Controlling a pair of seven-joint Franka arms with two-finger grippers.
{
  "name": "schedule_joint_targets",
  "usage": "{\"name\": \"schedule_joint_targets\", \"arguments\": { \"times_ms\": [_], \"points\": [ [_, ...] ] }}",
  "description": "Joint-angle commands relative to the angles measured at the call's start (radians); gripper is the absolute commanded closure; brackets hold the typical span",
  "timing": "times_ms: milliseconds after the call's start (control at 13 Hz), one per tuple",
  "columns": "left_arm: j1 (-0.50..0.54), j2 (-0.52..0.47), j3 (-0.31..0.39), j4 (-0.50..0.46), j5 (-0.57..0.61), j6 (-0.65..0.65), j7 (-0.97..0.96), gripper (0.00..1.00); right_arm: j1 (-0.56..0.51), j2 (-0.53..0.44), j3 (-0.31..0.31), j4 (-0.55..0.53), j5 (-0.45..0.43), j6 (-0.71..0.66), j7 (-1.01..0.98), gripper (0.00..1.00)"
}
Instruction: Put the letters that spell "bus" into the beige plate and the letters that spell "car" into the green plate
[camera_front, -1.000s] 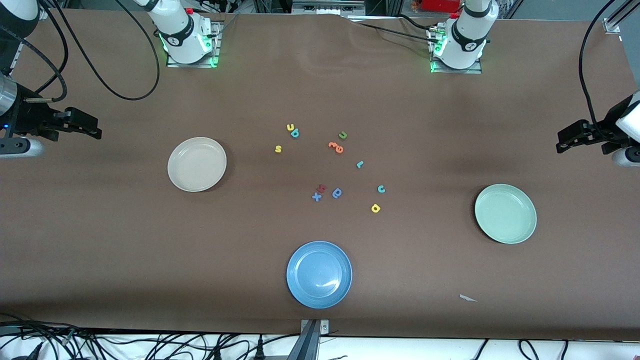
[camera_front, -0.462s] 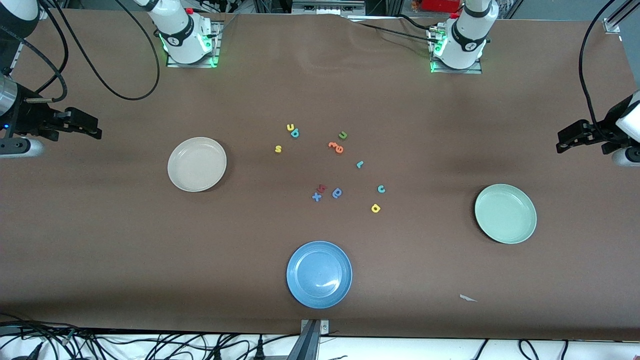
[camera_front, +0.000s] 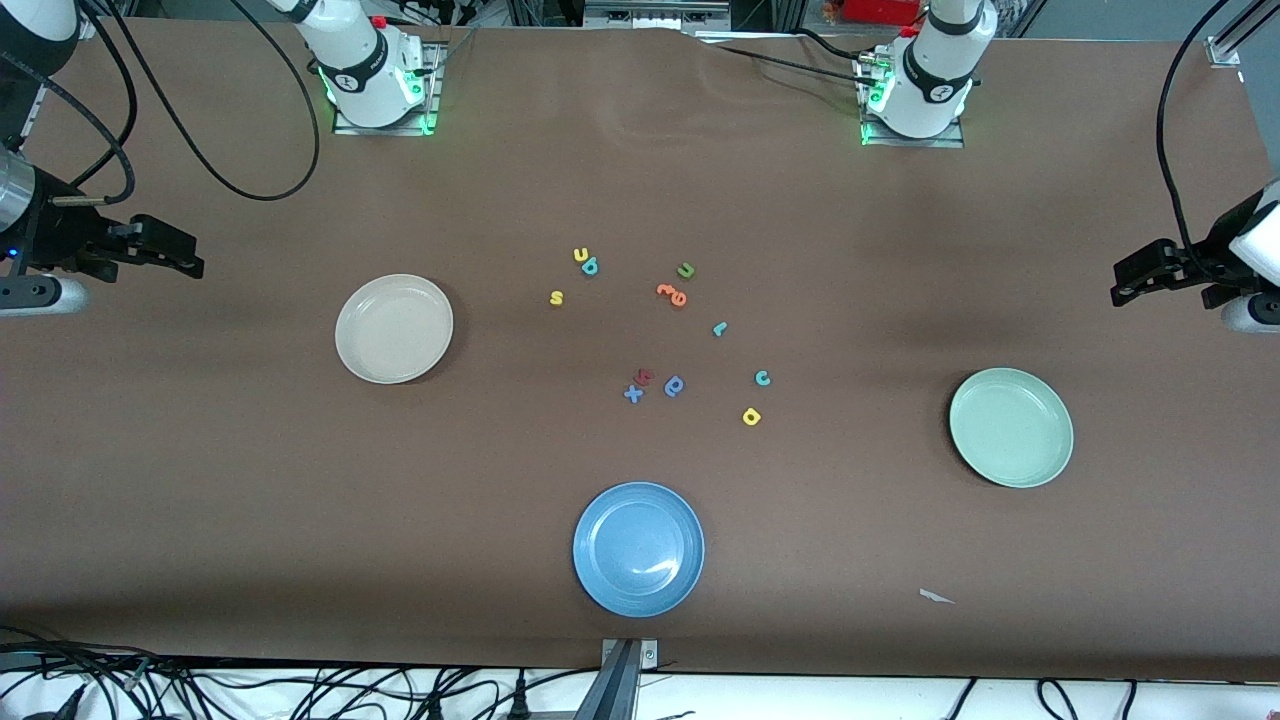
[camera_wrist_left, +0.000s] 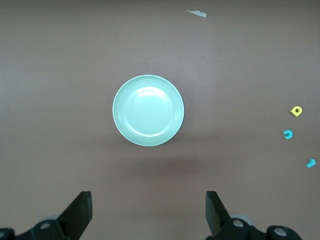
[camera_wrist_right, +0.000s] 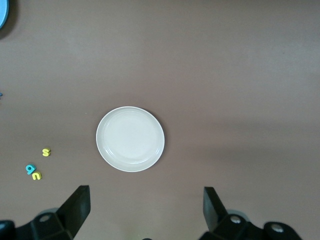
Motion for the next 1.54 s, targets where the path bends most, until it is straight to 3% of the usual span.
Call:
{"name": "schedule_joint_targets", "arguments": {
  "times_ms": [0,231,308,462,692,1000,1308,1462],
  "points": [
    [-0.003,0.001,-0.001,0.013,-0.020,-0.012,0.018,0.00,0.006,-0.019,0.007,-0.016,-0.015,0.007,0.012,0.00],
    [-0.035,0.024,-0.001,0.014,-0.020,-0.009,0.003,0.00,0.003,-0.013,0.001,0.003,-0.015,0.009,0.012,0.00],
    [-0.058,0.040,-0.001,0.014,-0.020,0.006,-0.004,0.00,0.005,0.033,0.001,0.003,-0.020,0.022,0.012,0.00],
    [-0.115,0.082,-0.001,0.016,-0.020,0.040,-0.078,0.00,0.011,0.100,0.002,0.013,-0.020,0.062,0.010,0.00],
    [-0.220,0.188,-0.001,0.014,-0.022,0.148,-0.200,0.00,0.014,0.107,0.005,0.010,-0.005,0.064,0.013,0.00],
    [-0.320,0.335,-0.001,0.014,-0.088,0.323,-0.319,0.00,0.132,0.110,0.013,0.010,-0.018,0.067,0.173,0.00],
    [-0.412,0.447,-0.001,0.013,-0.090,0.402,-0.437,0.00,0.186,0.154,0.013,0.006,-0.005,0.067,0.167,0.00],
    [-0.452,0.512,-0.002,0.011,-0.100,0.454,-0.480,0.00,0.213,0.151,0.024,-0.079,-0.002,0.169,0.167,0.00]
  ]
}}
